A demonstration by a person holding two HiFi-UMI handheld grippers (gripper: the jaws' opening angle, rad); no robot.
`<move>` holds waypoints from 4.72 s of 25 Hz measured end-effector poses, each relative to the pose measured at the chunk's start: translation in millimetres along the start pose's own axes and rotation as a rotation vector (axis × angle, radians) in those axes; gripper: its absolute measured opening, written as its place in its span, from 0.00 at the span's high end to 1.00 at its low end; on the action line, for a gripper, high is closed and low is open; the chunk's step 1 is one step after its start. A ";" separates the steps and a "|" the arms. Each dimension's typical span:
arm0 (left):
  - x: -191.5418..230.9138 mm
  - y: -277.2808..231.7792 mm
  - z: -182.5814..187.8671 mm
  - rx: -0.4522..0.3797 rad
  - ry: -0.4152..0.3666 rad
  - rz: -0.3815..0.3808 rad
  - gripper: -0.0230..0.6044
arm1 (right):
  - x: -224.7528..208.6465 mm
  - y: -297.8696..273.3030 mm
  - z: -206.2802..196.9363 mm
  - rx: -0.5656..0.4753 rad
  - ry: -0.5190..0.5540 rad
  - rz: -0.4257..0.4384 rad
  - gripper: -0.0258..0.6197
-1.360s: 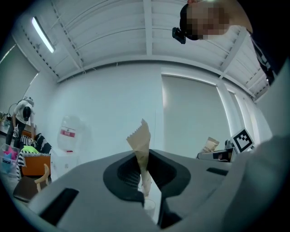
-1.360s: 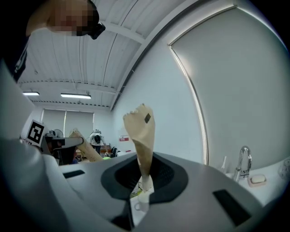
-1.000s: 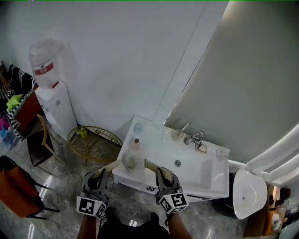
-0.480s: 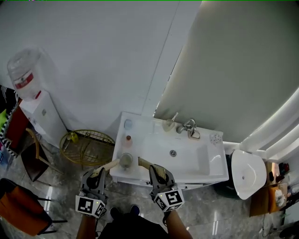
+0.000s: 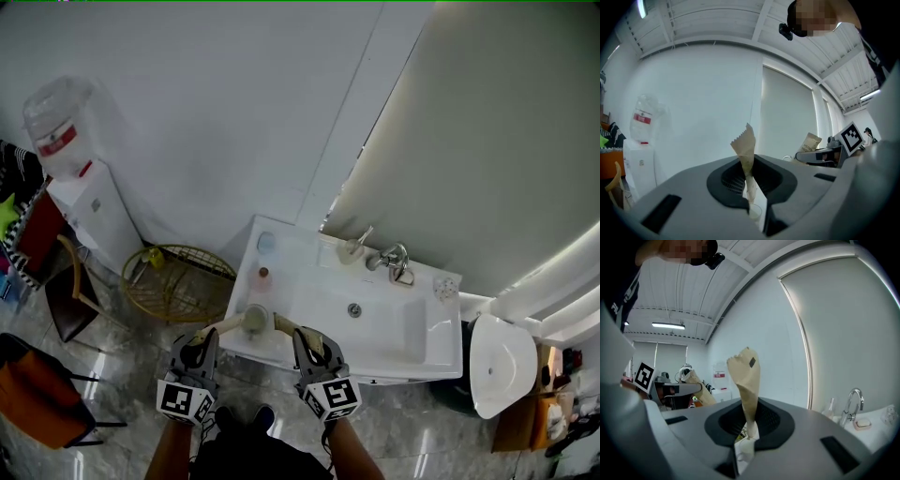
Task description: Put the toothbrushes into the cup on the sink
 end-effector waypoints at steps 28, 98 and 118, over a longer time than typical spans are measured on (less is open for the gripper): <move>36.1 -64.9 -95.5 0.060 0.004 -0.077 0.89 | -1.7 -93.3 -112.4 0.101 -0.051 0.060 0.89; 38.7 -84.5 -85.4 0.080 0.010 -0.022 0.89 | -50.7 -100.1 -121.7 0.119 -0.119 0.080 0.52; 42.8 -85.9 -55.6 0.013 0.032 -0.006 0.89 | -70.1 -66.9 -34.7 -0.152 -0.056 -0.069 0.89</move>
Point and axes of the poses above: the fingertips, and each gripper's own axes: y backward along the fingers, x to its left, z out of its top, the point moved 4 cm from there along y, backward along the fingers, and after that the axes turned 6 degrees about z, right-handed, at the moved point
